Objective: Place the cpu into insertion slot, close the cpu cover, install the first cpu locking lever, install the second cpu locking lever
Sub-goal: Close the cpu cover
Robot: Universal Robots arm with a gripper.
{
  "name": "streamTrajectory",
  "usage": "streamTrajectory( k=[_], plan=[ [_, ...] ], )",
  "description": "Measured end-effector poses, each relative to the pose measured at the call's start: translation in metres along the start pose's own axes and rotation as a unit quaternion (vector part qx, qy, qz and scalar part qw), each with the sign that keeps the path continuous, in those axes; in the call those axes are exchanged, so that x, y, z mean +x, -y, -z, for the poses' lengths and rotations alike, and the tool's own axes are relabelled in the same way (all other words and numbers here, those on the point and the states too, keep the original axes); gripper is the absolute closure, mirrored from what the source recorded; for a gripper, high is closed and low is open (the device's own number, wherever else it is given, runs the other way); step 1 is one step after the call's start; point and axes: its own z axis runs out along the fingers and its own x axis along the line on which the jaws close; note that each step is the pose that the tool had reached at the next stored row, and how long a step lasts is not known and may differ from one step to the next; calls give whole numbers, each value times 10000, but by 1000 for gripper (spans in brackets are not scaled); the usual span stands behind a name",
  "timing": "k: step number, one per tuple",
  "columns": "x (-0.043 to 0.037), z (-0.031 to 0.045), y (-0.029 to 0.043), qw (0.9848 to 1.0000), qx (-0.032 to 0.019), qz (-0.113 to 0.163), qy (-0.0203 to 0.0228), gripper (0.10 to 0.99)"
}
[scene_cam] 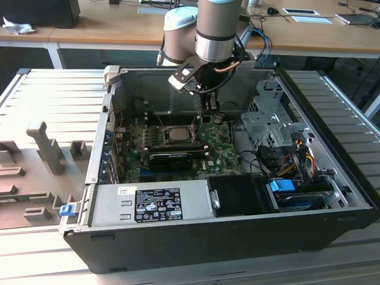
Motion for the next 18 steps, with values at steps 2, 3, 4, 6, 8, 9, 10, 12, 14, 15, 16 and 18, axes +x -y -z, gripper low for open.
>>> streamTrajectory(
  k=[2,3,4,6,8,9,10,12,14,15,16,18],
  plan=[
    [0,1,27,10000,0,0,0,980],
    [0,1,35,10000,0,-1,0,980],
    [0,1,41,10000,0,-1,0,980],
    [0,1,52,10000,0,-1,0,980],
    [0,1,63,10000,0,-1,0,980],
    [1,1,65,10000,0,0,0,980],
    [0,1,66,10000,0,0,0,980],
    [0,1,77,10000,0,0,0,980],
    [1,1,90,10000,0,0,0,980],
    [1,2,107,10000,0,0,0,980],
    [1,2,118,10000,0,0,0,980],
    [1,2,128,10000,0,-1,0,980]
  ],
)
